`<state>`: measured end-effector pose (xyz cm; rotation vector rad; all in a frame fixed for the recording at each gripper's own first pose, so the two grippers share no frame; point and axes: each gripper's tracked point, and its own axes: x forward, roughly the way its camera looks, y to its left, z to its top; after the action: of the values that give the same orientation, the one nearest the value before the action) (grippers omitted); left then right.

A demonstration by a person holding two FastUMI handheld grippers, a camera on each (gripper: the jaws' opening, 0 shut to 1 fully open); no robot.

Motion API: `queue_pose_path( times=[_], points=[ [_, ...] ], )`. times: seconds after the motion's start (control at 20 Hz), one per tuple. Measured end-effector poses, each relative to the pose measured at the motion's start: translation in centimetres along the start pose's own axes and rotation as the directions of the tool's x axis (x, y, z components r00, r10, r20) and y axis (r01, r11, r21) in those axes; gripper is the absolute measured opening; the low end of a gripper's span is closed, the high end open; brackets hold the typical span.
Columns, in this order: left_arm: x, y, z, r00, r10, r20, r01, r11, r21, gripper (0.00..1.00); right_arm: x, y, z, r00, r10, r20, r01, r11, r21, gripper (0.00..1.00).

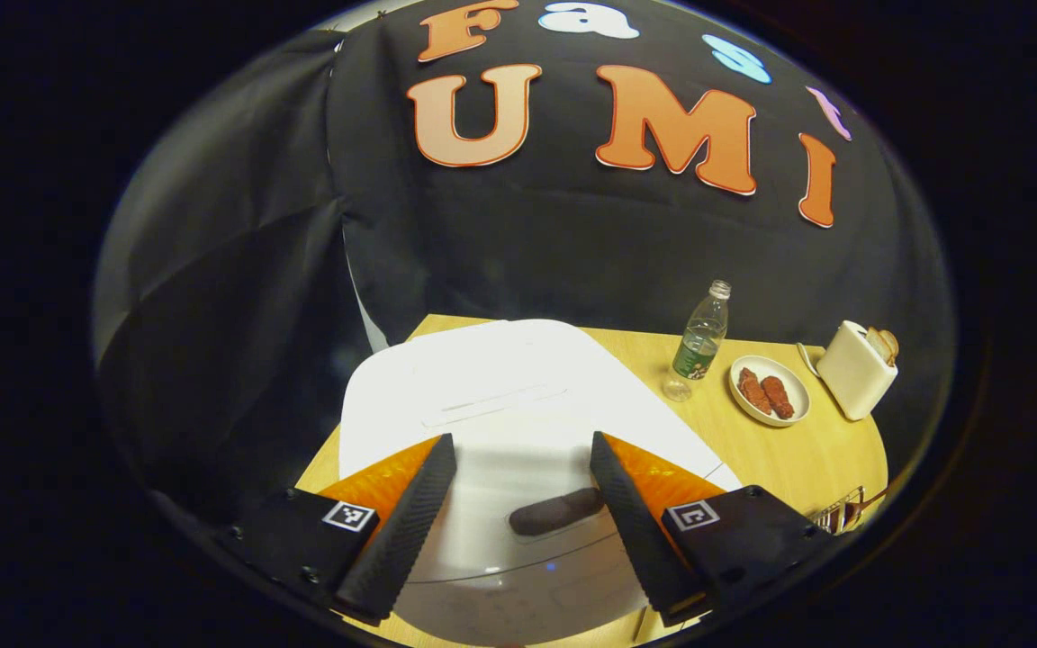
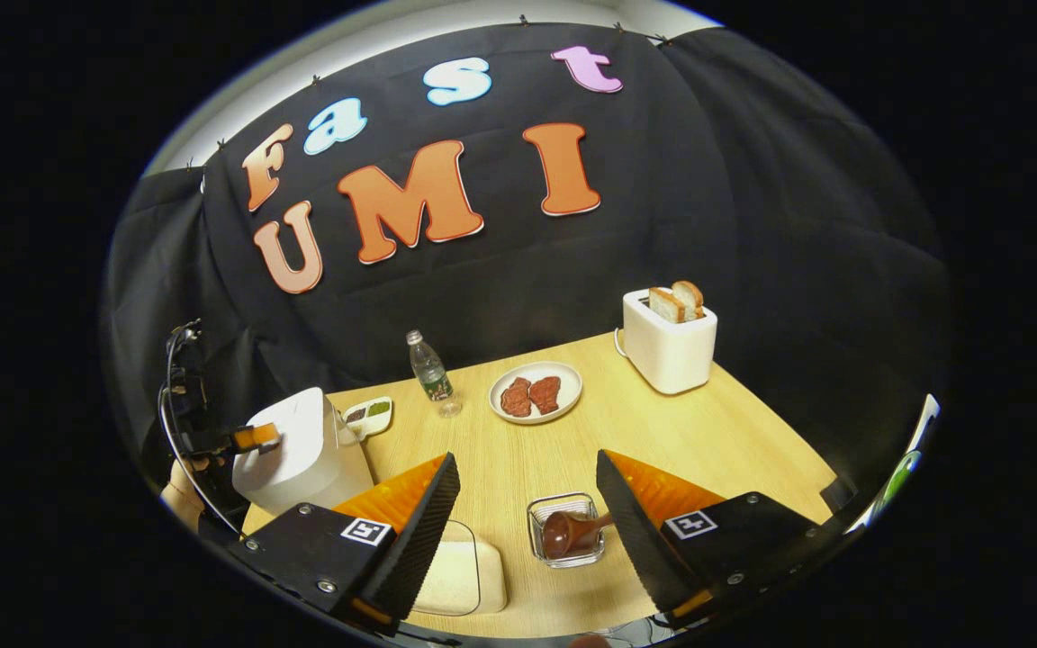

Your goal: Close the left gripper, press the button to open the rice cooker; take a wooden spoon from the chopstick holder with the right hand, scoop a spoonful of rice and pour it into the rice cooker, then put the wooden spoon back into the chopstick holder.

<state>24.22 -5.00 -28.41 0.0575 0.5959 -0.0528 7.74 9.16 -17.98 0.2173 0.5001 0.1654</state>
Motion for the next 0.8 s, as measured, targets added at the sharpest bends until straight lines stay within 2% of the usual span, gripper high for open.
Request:
queue_pose_path(
  times=[0.15,0.35,0.55,0.8],
  points=[
    [-4.9,1.9,3.9,0.994,-0.015,0.104,0.016,1.0,-0.01,1.0,-1.0,0.0,3.1,0.998,-0.002,0.062,0.004,0.999,-0.045,0.95],
    [-12.5,4.3,8.8,0.972,-0.018,0.236,0.023,1.0,-0.018,1.0,-2.8,0.8,8.0,0.986,0.007,0.166,0.009,0.996,-0.093,0.95],
    [-19.7,6.3,13.2,0.932,-0.013,0.363,0.011,1.0,0.007,1.0,-5.3,2.0,12.0,0.966,0.026,0.258,0.006,0.992,-0.124,0.95],
    [-26.5,7.4,15.9,0.887,-0.022,0.462,0.018,1.0,0.013,1.0,-8.7,3.3,15.2,0.941,0.038,0.337,0.008,0.991,-0.135,0.95]
  ],
)
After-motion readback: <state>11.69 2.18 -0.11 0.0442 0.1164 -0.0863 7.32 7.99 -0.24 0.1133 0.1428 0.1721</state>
